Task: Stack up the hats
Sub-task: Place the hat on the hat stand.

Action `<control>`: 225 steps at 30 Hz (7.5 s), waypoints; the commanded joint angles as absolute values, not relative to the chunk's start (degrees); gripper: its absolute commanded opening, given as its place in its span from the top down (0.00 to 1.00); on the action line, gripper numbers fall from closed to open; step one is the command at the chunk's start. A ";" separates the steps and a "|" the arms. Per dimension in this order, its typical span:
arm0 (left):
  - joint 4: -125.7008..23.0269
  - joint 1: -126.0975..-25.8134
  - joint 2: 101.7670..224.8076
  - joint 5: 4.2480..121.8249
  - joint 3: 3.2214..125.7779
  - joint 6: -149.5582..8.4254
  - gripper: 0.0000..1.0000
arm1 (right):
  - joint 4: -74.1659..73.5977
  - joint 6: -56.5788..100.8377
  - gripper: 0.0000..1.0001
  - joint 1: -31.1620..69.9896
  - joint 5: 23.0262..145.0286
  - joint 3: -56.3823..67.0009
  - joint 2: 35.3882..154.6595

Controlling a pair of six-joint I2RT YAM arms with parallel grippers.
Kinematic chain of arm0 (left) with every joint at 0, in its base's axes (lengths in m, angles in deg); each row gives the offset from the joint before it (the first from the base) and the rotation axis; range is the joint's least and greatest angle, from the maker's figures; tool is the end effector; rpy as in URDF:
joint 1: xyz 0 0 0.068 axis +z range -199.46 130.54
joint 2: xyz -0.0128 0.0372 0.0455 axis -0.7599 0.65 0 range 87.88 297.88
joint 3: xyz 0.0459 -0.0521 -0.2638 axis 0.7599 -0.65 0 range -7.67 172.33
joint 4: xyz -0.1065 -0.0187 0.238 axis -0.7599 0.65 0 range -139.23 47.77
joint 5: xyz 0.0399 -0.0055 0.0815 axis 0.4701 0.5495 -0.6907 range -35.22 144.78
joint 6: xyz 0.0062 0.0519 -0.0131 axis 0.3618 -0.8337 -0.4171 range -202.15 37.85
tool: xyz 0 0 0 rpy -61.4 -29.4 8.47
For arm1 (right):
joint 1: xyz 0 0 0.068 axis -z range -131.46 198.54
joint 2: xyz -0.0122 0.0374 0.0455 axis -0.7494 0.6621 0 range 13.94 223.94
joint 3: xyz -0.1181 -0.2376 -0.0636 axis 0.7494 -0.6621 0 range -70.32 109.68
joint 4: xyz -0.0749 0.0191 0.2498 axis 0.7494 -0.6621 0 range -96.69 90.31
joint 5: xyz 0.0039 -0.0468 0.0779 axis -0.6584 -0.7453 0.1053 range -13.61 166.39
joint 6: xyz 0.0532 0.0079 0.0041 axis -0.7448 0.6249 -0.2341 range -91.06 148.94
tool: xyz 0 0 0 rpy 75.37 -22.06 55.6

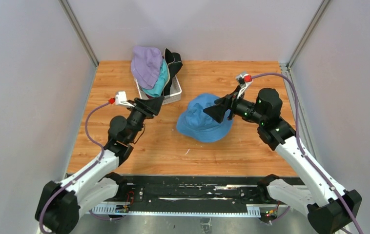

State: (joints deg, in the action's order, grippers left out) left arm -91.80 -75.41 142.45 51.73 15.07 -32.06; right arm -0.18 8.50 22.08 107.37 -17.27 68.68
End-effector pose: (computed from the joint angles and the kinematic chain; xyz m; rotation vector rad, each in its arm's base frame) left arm 0.1935 -0.0921 0.2709 -0.3531 1.4257 -1.0611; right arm 0.1877 0.1139 0.3780 -0.5271 1.6272 1.0535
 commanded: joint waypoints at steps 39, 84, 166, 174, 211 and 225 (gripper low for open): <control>-64.44 -75.04 133.73 44.50 24.23 -41.59 0.21 | 14.12 -1.72 0.18 19.80 122.48 -28.33 77.97; -73.83 -92.58 161.35 46.66 31.65 -37.53 0.26 | -7.23 12.38 0.15 28.97 92.22 -9.56 79.20; -138.07 -74.22 190.81 76.12 18.80 -5.44 0.14 | -12.25 8.31 0.16 45.03 95.07 -16.16 69.94; -137.94 -74.33 196.86 80.83 21.92 -1.87 0.15 | -10.89 8.40 0.16 45.28 96.12 -16.05 71.29; -138.00 -79.25 201.24 77.82 21.25 -1.10 1.00 | -12.03 4.51 0.18 50.74 101.66 -30.35 68.14; -138.05 -78.99 201.76 77.85 22.53 -0.65 1.00 | 1.36 -4.58 0.23 51.48 119.05 -37.32 75.97</control>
